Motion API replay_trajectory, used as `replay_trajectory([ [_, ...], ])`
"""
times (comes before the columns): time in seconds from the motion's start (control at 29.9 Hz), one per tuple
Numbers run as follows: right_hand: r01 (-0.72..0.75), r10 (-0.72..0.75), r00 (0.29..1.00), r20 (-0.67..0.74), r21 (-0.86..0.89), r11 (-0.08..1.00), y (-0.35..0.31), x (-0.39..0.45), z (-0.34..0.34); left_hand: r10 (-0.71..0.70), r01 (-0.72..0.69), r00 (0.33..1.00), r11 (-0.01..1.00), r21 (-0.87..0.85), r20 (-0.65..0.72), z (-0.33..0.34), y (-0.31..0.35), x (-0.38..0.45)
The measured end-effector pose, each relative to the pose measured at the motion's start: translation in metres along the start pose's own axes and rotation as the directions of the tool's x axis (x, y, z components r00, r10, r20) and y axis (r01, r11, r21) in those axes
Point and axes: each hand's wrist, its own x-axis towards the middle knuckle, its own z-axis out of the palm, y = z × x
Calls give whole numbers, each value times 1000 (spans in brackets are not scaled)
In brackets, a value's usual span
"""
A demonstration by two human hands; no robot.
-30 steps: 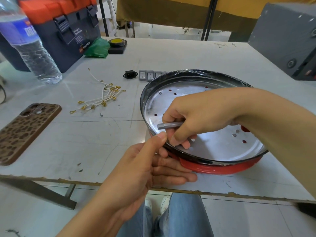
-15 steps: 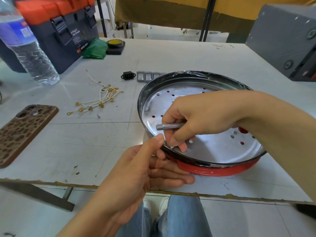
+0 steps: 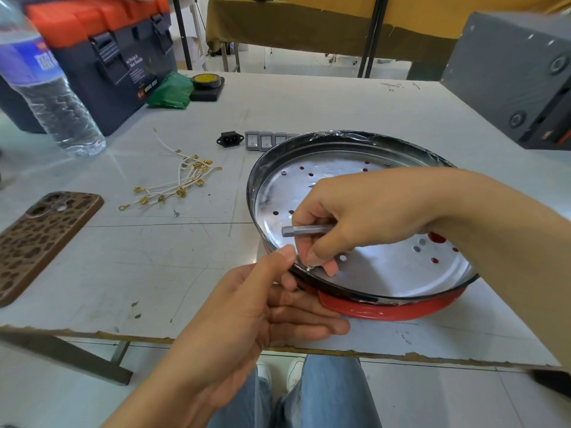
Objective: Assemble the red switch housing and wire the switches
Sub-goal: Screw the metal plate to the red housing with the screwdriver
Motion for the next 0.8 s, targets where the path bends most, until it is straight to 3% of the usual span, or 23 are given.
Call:
replay_trajectory([
  [0.13,25,-23,999,-35,77,997,-1,-8,-2,-2,1,1000,999,-41,-25,-1,-1,1],
  [0.27,79,-14,969,-246,254,964,2,-19,-3,-4,2,999,998,-65,-37,0,-1,1],
  [0.4,149,60,888,-457,407,901,0,-25,4,-4,2,999,998,-64,-42,-1,-2,1],
  [0.53,196,107,751,-651,375,906,0,-24,11,-1,-1,999,998,-67,-41,-1,-3,1],
  [0.67,311,34,770,-637,421,852,-2,-22,19,2,-5,999,998,-65,-37,-1,-3,1],
  [0.8,323,-30,799,-601,386,864,-2,-19,22,3,-6,999,998,-65,-50,0,-2,1],
])
